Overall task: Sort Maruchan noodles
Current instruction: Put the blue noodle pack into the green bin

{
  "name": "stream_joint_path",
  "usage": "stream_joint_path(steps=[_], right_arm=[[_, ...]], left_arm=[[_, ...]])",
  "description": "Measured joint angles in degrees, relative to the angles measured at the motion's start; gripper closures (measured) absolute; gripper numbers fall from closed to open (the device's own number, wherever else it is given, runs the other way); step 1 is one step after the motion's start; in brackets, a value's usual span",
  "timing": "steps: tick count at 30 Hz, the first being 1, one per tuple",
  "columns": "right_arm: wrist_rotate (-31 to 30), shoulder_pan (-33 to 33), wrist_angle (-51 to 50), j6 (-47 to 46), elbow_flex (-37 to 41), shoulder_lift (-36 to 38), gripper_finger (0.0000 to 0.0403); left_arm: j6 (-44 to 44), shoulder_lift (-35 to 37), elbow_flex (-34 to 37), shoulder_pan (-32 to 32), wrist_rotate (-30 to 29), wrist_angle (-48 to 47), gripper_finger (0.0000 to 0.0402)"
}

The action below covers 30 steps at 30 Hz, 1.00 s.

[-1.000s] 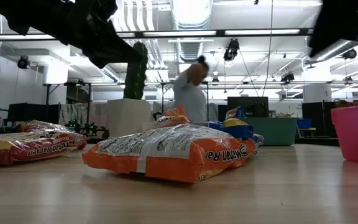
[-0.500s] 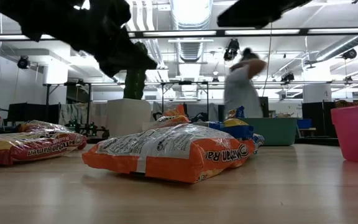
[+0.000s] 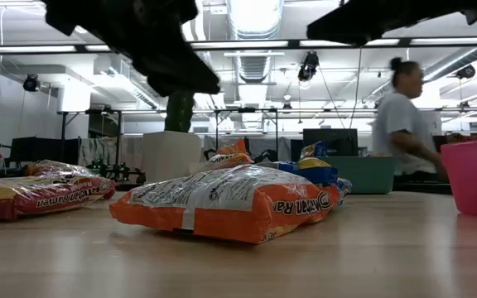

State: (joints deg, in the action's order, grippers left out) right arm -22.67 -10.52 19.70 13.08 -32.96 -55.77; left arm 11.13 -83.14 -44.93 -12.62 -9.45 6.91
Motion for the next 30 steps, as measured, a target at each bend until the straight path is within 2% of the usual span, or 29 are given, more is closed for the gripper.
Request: stream_joint_path(steps=[5,10,16,20,30], right_arm=[[3.25,0.06,-0.3,-1.08,2.46,4.98,0.0259],[3.62,0.06,0.19,-1.48,3.55,7.92,0.0259],[-0.49,0.14,5.78,-4.58,3.68,10.16,0.0259],[3.67,0.06,5.56,-3.02,4.26,10.68,0.0259],[4.91,0.04,6.84,-1.9,5.06,11.39,0.0259]], left_arm=[[-1.52,-6.57,-4.36,-0.38,0.02,0.22,0.0228],[-3.49,-12.99,-8.19,-0.35,0.04,0.52,0.0185],[-3.82,-16.93,-9.55,-0.34,0.02,0.82,0.0178],[-4.0,-17.13,-8.78,-0.31,-0.04,0.46,0.0178],[-4.01,-17.11,-8.3,-0.31,-0.04,1.14,0.0178]])
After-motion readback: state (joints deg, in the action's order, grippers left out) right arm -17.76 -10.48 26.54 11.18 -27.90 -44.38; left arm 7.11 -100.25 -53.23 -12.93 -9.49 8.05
